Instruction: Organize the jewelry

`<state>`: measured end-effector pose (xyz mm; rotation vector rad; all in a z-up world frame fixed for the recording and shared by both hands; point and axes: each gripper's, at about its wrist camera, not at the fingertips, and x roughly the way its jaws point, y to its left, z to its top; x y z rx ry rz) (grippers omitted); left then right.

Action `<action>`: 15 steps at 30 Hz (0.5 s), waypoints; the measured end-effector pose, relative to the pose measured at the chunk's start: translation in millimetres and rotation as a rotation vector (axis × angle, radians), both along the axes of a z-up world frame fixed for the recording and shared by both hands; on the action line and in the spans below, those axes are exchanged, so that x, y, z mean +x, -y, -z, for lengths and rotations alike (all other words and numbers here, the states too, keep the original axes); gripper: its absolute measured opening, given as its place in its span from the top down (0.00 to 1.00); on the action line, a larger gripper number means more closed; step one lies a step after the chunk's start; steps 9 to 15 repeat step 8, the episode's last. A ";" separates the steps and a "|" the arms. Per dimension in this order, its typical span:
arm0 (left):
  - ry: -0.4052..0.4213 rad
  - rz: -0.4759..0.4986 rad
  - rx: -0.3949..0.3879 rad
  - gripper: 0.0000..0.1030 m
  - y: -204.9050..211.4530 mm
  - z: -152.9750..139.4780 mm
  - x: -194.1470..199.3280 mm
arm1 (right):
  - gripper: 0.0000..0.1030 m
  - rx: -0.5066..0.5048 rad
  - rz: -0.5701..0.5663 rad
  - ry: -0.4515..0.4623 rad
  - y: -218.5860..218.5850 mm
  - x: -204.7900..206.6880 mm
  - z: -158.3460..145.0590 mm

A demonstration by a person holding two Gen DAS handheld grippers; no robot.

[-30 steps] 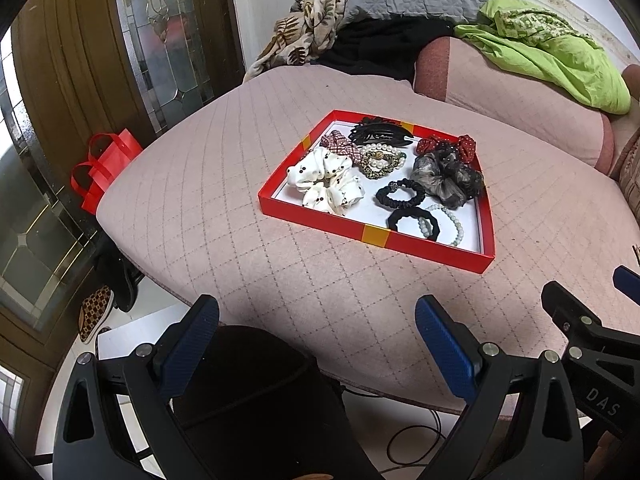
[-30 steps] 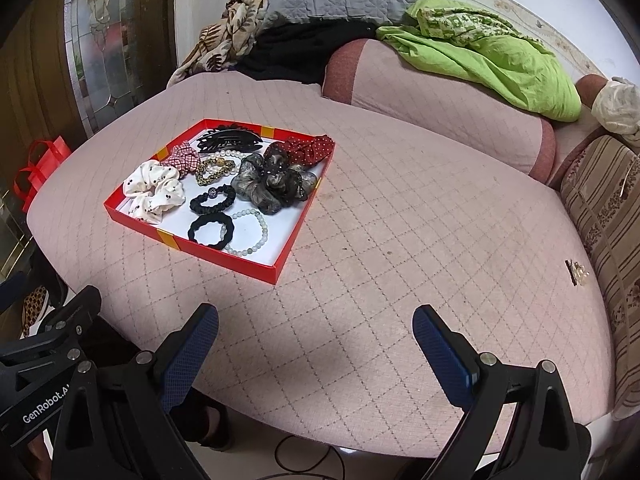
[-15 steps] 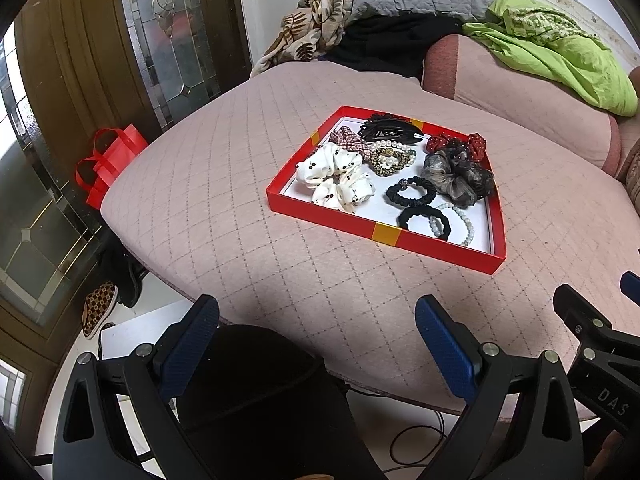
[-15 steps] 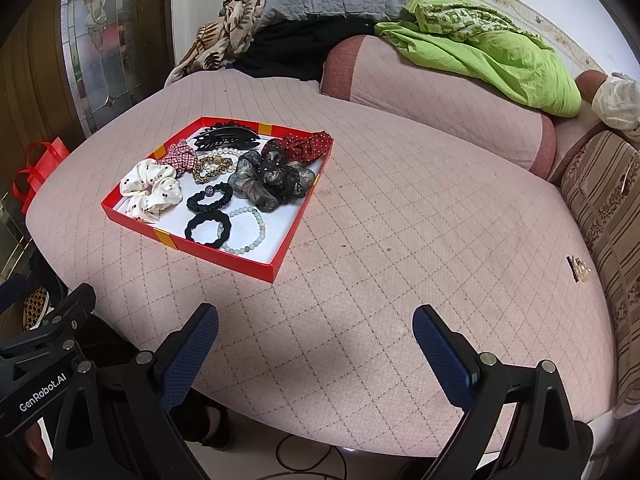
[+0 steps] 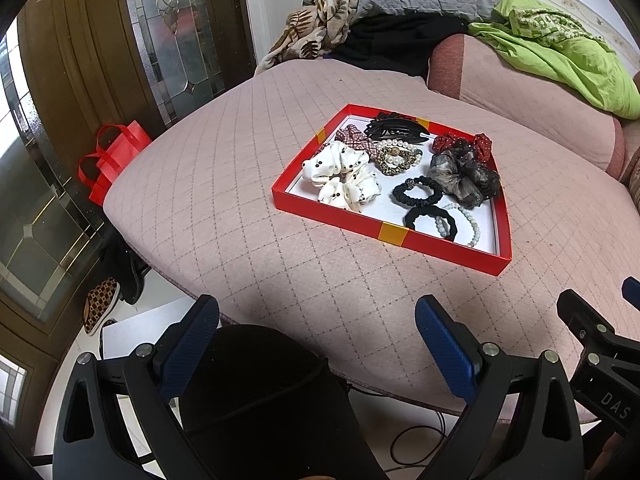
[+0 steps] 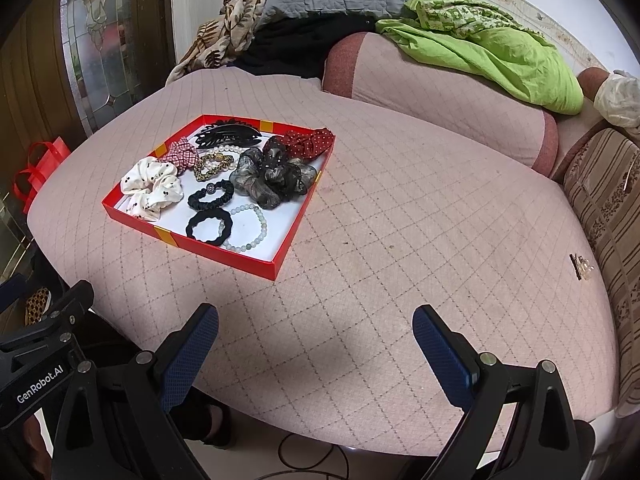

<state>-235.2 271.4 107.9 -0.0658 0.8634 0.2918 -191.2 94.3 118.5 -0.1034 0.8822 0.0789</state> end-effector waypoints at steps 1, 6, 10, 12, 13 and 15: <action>0.001 0.002 -0.002 0.05 -0.1 0.0 0.0 | 0.03 0.001 -0.001 0.001 0.1 0.1 0.1; 0.026 0.005 0.002 0.05 0.2 -9.1 5.5 | 0.03 0.009 0.004 0.004 3.7 2.4 0.4; 0.034 0.006 0.008 0.05 3.4 -13.9 9.7 | 0.03 0.017 0.011 0.007 9.1 4.3 -0.8; 0.034 0.006 0.008 0.05 3.4 -13.9 9.7 | 0.03 0.017 0.011 0.007 9.1 4.3 -0.8; 0.034 0.006 0.008 0.05 3.4 -13.9 9.7 | 0.03 0.017 0.011 0.007 9.1 4.3 -0.8; 0.034 0.006 0.008 0.05 3.4 -13.9 9.7 | 0.03 0.017 0.011 0.007 9.1 4.3 -0.8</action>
